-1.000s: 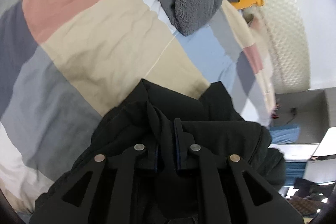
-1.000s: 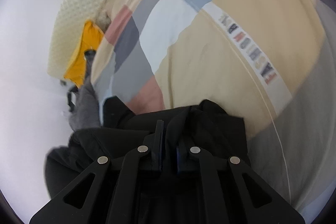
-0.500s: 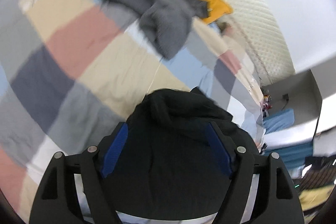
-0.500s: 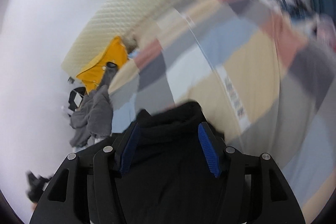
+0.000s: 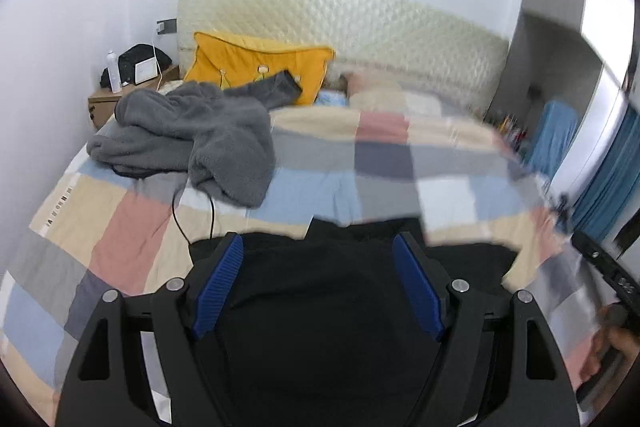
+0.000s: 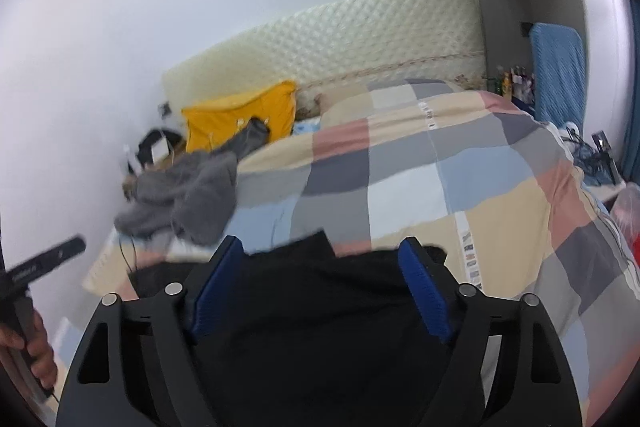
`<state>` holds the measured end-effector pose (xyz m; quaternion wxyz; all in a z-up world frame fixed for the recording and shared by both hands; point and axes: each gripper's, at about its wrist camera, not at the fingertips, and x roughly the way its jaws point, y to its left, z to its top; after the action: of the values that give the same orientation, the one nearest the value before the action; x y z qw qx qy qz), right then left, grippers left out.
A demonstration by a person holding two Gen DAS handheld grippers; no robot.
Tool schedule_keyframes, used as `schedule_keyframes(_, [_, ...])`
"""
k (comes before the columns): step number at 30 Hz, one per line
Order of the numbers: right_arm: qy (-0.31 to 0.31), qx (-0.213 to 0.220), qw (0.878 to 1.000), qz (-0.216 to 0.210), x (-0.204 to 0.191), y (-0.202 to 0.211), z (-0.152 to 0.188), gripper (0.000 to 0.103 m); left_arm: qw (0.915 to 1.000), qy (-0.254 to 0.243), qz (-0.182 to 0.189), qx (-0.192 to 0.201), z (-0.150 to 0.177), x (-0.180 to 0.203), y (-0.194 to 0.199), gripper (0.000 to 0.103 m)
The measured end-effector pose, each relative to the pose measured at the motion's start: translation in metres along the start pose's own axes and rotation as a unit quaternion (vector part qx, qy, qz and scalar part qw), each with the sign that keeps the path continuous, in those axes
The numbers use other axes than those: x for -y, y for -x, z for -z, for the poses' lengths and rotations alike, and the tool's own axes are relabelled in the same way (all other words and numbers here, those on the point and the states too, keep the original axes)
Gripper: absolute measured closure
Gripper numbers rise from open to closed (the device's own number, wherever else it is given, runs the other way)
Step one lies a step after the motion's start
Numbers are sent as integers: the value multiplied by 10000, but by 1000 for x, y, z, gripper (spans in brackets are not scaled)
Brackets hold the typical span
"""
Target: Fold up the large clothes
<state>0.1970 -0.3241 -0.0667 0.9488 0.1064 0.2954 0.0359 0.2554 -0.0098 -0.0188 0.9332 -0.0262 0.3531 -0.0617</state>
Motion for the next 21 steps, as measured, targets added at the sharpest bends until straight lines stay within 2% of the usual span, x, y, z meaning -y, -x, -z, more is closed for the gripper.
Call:
schedule_keyframes(2, [116, -211, 9997, -13, -2, -23, 24, 21, 9996, -142, -139, -201, 18, 0, -20, 25])
schedule_keyframes(6, [104, -585, 9978, -301, 2, -61, 64, 21, 9963, -506, -456, -527, 53, 3, -68, 26])
schedule_keyframes(7, [133, -615, 9975, -308, 3, -68, 71, 21, 9957, -567, -467, -557, 59, 5, -77, 26])
schedule_keyframes(9, [172, -408, 9985, -316, 7, -77, 81, 14, 9952, -646, -521, -525, 64, 8, -92, 25])
schedule_keyframes(11, [111, -309, 9990, -289, 13, -81, 82, 7, 9945, -699, -611, -489, 66, 12, -102, 26])
schedule_keyframes(14, [21, -437, 9986, -293, 15, -98, 76, 1, 9931, -807, -718, -462, 65, 20, -113, 26])
schedule_keyframes(18, [343, -459, 9982, -180, 6, -117, 69, 0, 9932, -740, -756, -478, 67, 22, -130, 26])
schedule_keyframes(21, [344, -510, 9979, -217, 5, -132, 66, 0, 9946, -572, -719, -482, 66, 17, -141, 26])
